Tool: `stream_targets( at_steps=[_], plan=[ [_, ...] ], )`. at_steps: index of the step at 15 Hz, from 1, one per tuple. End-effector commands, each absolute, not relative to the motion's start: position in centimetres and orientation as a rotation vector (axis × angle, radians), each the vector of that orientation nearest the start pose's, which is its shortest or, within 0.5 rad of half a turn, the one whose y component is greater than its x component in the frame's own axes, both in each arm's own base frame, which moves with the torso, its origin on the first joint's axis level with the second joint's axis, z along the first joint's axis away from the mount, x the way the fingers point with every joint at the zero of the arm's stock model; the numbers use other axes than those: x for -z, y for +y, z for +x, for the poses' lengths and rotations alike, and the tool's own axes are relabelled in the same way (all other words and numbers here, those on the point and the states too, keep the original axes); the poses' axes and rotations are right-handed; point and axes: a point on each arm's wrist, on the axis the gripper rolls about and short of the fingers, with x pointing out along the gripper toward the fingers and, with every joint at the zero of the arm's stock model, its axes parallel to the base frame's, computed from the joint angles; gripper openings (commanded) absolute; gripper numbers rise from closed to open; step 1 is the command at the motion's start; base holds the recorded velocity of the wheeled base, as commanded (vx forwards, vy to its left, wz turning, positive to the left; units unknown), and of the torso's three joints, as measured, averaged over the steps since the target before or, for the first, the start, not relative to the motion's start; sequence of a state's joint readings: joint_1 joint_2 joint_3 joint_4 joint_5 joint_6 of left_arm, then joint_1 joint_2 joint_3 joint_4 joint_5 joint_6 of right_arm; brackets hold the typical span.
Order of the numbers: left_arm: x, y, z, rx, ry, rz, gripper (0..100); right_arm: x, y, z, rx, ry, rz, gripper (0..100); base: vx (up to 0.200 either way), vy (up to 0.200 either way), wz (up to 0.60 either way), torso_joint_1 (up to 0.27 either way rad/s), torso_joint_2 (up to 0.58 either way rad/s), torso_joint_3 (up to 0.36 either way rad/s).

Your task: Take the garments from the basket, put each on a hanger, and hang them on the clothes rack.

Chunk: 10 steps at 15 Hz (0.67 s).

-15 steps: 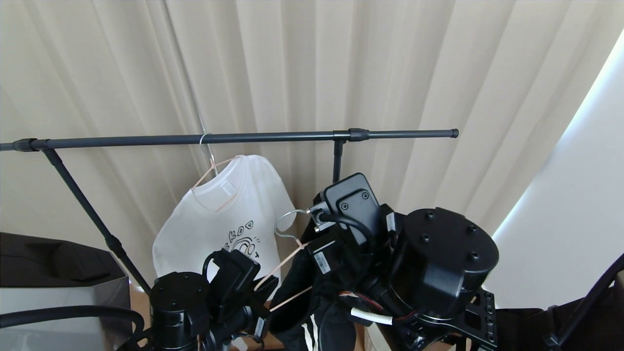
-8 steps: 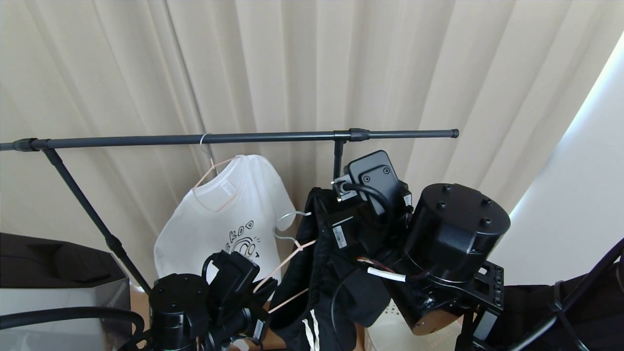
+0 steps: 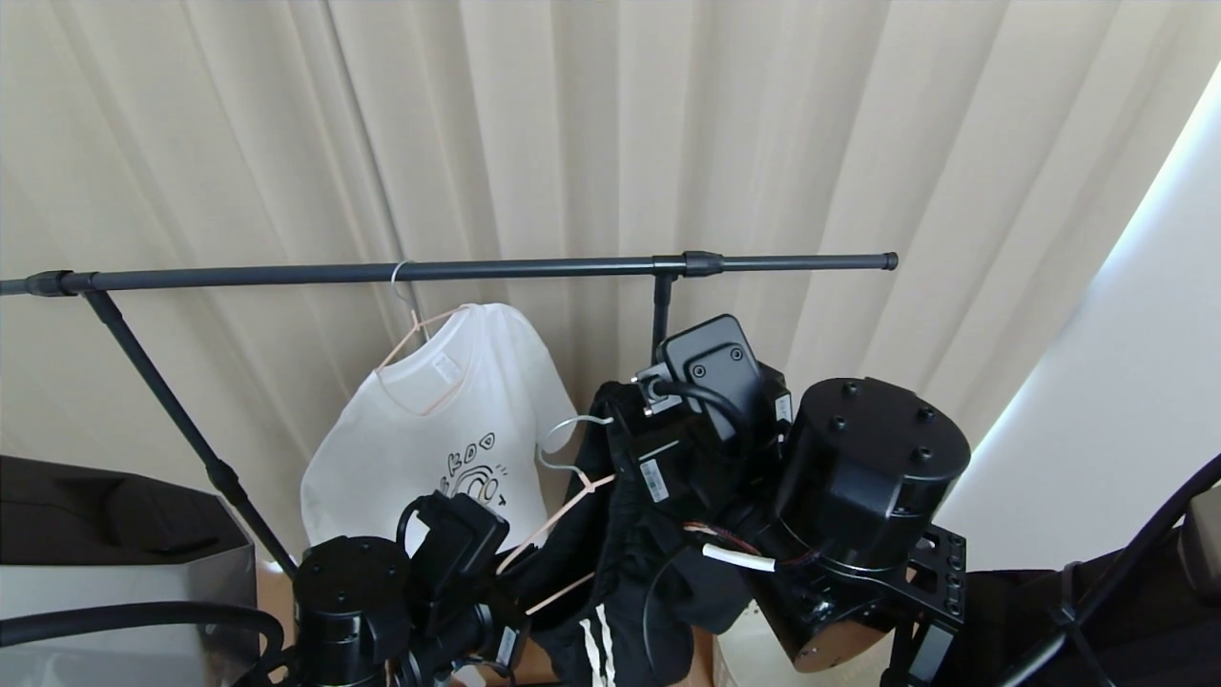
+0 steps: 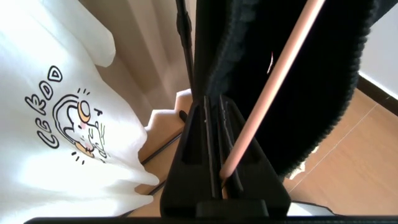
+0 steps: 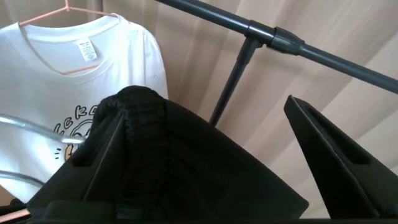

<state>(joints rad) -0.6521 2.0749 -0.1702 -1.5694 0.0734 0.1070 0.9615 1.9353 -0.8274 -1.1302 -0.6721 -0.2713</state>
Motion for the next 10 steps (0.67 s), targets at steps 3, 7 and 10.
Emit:
stream_targets(
  at_steps=[3, 7, 10],
  plan=[
    [-4.0, -15.4, 20.6, 0.585, 0.281, 0.219, 0, -15.1, 28.3, 21.3, -0.292, -0.037, -0.27, 100, 0.0, 0.0, 0.0, 0.0, 0.0, 0.0],
    [-4.1, -15.4, 20.9, 0.574, 0.278, 0.194, 0, -14.9, 28.7, 20.8, -0.311, -0.035, -0.276, 100, 0.0, 0.0, 0.0, 0.0, 0.0, 0.0],
    [-4.5, -15.2, 21.6, 0.55, 0.259, 0.166, 0, -14.7, 28.7, 20.8, -0.311, -0.032, -0.279, 100, 0.0, 0.0, 0.0, 0.0, 0.0, 0.0]
  ],
)
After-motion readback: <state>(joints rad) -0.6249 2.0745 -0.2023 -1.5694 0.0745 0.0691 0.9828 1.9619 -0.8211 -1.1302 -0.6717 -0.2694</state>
